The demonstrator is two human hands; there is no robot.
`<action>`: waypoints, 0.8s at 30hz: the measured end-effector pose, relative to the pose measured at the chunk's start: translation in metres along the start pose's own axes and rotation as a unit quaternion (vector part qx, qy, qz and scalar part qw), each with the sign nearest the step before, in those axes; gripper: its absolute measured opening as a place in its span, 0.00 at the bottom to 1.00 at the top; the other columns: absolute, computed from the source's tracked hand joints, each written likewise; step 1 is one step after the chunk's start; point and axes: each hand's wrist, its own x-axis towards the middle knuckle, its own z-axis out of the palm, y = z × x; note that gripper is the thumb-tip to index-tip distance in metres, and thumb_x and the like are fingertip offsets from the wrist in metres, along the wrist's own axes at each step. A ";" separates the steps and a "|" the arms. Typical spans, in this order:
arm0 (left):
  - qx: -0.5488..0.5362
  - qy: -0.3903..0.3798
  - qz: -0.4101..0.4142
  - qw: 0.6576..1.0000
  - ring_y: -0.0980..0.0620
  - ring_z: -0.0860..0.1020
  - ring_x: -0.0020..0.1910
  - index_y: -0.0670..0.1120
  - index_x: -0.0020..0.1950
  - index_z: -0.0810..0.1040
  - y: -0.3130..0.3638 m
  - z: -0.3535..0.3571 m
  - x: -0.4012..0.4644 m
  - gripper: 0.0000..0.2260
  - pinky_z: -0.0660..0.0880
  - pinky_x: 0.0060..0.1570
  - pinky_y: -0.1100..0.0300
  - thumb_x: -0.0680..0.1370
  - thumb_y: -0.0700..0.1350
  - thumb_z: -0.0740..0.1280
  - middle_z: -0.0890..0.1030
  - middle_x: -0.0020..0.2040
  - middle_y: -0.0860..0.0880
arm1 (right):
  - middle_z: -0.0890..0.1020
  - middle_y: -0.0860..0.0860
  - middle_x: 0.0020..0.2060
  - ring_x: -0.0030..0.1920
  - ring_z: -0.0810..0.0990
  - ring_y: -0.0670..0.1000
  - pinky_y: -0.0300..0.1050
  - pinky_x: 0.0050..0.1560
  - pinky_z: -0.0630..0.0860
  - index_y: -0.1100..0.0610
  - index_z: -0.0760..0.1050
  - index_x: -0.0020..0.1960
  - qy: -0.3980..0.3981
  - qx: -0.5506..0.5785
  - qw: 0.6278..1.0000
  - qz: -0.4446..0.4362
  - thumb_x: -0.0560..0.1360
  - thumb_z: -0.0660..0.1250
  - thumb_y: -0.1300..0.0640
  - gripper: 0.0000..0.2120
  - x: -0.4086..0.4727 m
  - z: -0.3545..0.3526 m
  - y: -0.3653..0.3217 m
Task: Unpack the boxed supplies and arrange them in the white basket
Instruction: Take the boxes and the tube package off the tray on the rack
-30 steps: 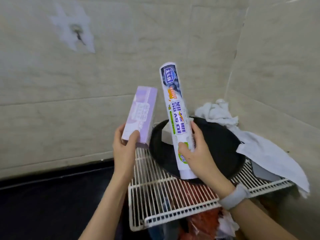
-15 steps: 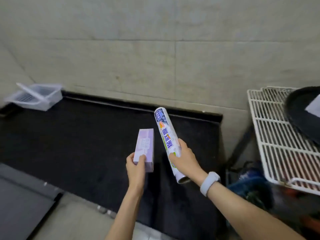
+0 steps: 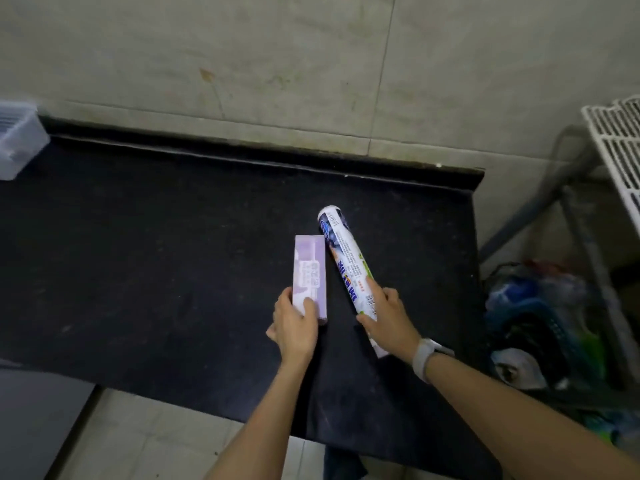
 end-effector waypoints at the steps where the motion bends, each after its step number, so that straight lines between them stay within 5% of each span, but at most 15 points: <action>1: 0.020 0.007 -0.002 1.000 0.45 0.69 0.65 0.45 0.68 0.65 0.001 0.000 0.000 0.20 0.56 0.66 0.46 0.76 0.46 0.60 0.72 0.66 0.44 | 0.62 0.60 0.65 0.65 0.65 0.61 0.49 0.66 0.63 0.52 0.49 0.74 -0.014 -0.007 1.000 -0.001 0.74 0.63 0.55 0.33 0.001 -0.004 0.001; 6: 0.103 0.045 0.099 0.989 0.46 0.56 0.73 0.45 0.69 0.64 0.039 0.002 -0.005 0.24 0.51 0.67 0.44 0.74 0.42 0.62 0.63 0.73 0.44 | 0.67 0.60 0.68 0.67 0.66 0.60 0.49 0.69 0.62 0.58 0.60 0.71 0.007 -0.037 0.999 -0.022 0.77 0.58 0.55 0.24 0.004 -0.051 -0.010; 10: 0.060 0.012 0.214 0.975 0.46 0.60 0.72 0.45 0.67 0.67 0.120 0.019 -0.008 0.21 0.55 0.67 0.46 0.74 0.41 0.62 0.63 0.73 0.45 | 0.80 0.55 0.58 0.55 0.78 0.56 0.45 0.50 0.73 0.54 0.69 0.66 0.079 -0.030 0.995 -0.056 0.77 0.56 0.54 0.17 0.004 -0.132 -0.030; 13: 0.038 -0.016 0.300 0.953 0.45 0.62 0.70 0.44 0.67 0.67 0.194 0.038 -0.017 0.20 0.60 0.66 0.48 0.76 0.42 0.62 0.64 0.72 0.44 | 0.83 0.54 0.51 0.52 0.79 0.56 0.43 0.47 0.71 0.54 0.74 0.61 0.175 -0.027 0.981 -0.081 0.77 0.56 0.55 0.15 -0.006 -0.209 -0.034; 18: 0.015 -0.077 0.445 0.892 0.42 0.65 0.68 0.42 0.67 0.68 0.310 0.086 -0.050 0.20 0.62 0.68 0.49 0.75 0.39 0.62 0.68 0.68 0.41 | 0.82 0.58 0.55 0.56 0.78 0.56 0.44 0.56 0.71 0.58 0.77 0.56 0.337 -0.043 0.938 -0.071 0.76 0.58 0.58 0.13 -0.047 -0.341 0.002; 24: 0.087 -0.196 0.553 0.805 0.45 0.66 0.69 0.45 0.70 0.64 0.383 0.175 -0.109 0.21 0.63 0.68 0.48 0.78 0.48 0.59 0.68 0.70 0.43 | 0.78 0.58 0.59 0.61 0.71 0.60 0.54 0.58 0.70 0.53 0.75 0.59 0.490 -0.110 0.864 0.040 0.76 0.56 0.54 0.14 -0.090 -0.439 0.101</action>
